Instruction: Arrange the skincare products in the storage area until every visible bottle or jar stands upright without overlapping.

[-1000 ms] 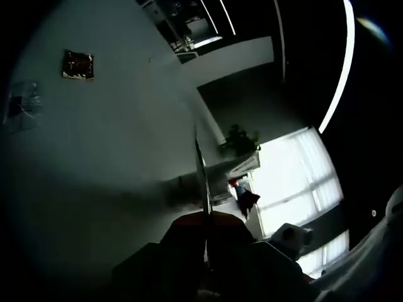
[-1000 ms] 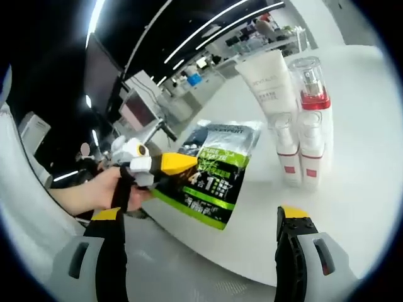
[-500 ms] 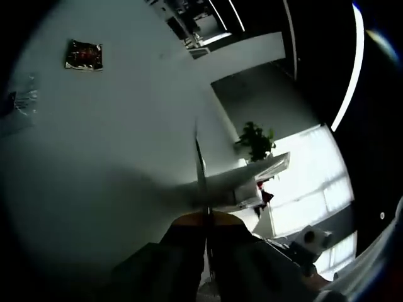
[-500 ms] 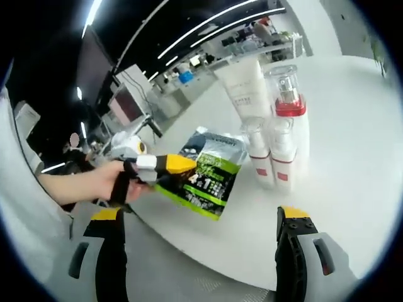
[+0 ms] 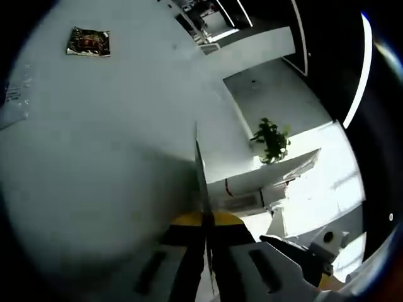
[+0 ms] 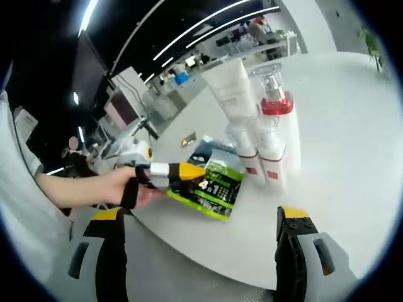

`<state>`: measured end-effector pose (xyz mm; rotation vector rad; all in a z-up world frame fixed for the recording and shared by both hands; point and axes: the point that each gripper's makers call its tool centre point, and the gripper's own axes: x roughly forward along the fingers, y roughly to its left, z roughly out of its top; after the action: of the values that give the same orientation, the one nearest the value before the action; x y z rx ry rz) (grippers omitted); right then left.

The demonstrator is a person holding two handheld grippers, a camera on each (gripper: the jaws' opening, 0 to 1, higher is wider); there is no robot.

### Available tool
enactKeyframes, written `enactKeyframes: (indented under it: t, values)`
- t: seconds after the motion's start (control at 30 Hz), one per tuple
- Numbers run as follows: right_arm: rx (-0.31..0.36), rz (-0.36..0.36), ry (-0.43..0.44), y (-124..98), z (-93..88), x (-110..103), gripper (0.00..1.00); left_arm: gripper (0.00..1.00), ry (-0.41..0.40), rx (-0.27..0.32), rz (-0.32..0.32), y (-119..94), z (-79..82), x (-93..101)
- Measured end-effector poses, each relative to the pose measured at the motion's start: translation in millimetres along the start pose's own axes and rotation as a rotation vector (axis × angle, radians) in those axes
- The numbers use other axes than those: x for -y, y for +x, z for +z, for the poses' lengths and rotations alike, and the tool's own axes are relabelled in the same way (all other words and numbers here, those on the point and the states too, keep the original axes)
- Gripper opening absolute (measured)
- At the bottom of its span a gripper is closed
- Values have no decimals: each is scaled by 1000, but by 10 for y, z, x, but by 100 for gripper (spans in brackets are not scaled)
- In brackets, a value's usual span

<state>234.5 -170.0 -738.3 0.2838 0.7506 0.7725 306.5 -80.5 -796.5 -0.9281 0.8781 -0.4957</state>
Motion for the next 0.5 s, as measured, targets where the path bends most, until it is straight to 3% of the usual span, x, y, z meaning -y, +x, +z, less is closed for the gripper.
enactKeyframes:
  t: [0.5]
  values:
    - [13,3,27,-11,18,10,99,0,18,31,28,67,52,-20]
